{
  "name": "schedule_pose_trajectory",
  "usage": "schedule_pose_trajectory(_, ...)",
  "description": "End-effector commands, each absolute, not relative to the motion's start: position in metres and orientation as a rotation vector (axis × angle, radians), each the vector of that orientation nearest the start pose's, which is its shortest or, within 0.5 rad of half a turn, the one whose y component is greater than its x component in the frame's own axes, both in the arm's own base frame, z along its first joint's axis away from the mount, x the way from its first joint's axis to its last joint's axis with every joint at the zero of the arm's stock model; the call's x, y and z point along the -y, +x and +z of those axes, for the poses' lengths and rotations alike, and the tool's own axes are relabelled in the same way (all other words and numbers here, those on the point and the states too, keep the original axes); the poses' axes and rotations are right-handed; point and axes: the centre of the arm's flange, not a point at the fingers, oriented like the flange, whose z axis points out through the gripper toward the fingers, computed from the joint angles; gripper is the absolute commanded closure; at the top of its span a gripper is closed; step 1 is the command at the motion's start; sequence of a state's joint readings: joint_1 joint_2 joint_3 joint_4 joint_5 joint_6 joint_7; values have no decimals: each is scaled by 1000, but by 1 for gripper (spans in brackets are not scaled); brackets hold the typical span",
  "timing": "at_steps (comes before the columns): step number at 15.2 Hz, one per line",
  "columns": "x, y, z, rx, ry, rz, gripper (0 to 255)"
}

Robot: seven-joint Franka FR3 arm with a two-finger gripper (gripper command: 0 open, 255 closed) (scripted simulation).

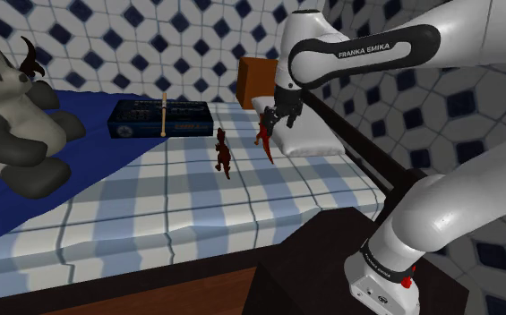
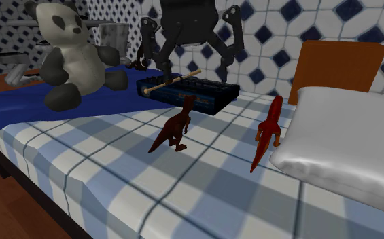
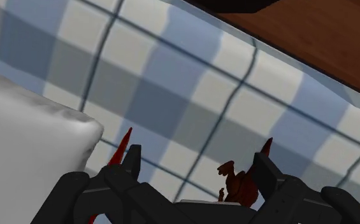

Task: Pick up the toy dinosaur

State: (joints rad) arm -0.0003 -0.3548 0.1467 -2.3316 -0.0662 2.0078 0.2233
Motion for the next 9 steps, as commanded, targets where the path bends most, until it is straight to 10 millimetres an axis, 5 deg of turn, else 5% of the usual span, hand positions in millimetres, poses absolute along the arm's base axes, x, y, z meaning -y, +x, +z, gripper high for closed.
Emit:
schedule_pose_trajectory(1, -78, 459, 461, -96, -3248, -77, 0)
schedule_pose_trajectory(9, -117, 534, 396, -104, -3268, -82, 0)
